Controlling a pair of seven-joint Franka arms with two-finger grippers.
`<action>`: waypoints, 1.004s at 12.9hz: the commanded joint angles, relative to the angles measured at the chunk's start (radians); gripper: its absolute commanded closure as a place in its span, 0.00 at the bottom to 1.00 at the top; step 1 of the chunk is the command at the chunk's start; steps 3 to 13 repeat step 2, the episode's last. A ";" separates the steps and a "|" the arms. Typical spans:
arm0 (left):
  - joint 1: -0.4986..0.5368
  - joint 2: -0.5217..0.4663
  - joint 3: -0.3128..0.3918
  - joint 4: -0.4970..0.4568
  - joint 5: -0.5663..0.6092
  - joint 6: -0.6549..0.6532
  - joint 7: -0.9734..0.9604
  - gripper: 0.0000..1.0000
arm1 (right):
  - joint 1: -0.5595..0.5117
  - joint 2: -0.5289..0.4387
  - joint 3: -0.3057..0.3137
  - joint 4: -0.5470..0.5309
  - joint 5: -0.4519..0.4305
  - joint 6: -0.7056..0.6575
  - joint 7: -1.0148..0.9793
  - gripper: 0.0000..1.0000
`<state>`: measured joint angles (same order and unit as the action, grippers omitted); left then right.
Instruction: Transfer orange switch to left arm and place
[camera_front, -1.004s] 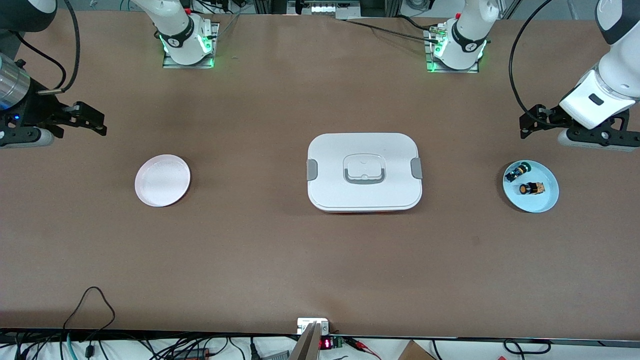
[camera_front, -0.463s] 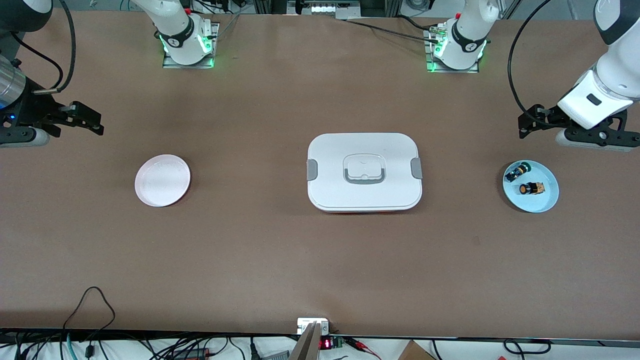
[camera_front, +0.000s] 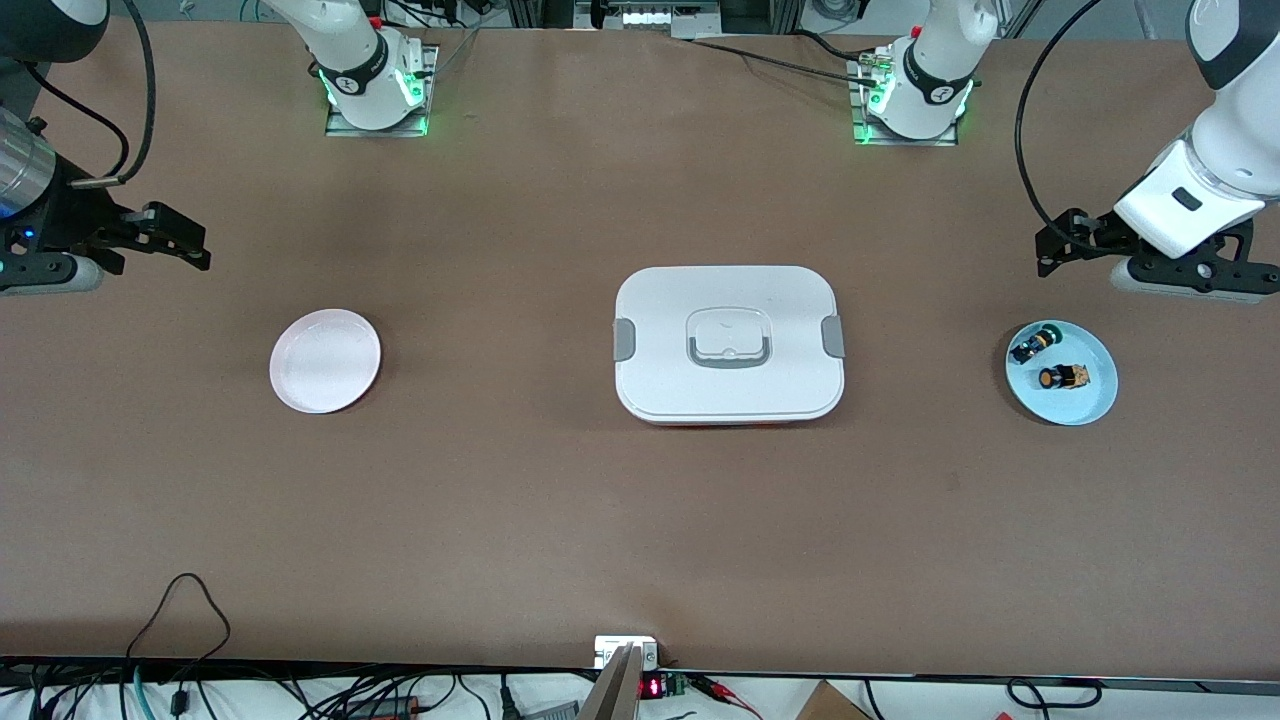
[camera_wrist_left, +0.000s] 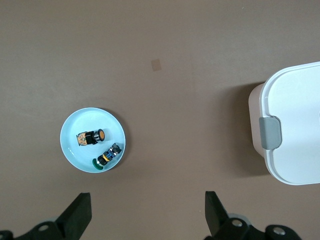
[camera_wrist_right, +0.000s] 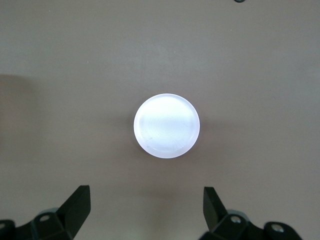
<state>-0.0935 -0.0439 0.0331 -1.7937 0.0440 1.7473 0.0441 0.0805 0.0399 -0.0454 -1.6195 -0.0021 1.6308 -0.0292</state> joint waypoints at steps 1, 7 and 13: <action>-0.012 -0.005 0.004 -0.003 0.028 -0.005 -0.006 0.00 | -0.008 0.008 0.010 0.026 0.005 -0.022 -0.002 0.00; -0.012 -0.005 0.002 -0.003 0.028 -0.005 -0.006 0.00 | -0.007 0.008 0.010 0.027 0.005 -0.022 -0.002 0.00; -0.012 -0.005 0.002 -0.003 0.028 -0.005 -0.006 0.00 | -0.007 0.008 0.010 0.027 0.005 -0.022 -0.002 0.00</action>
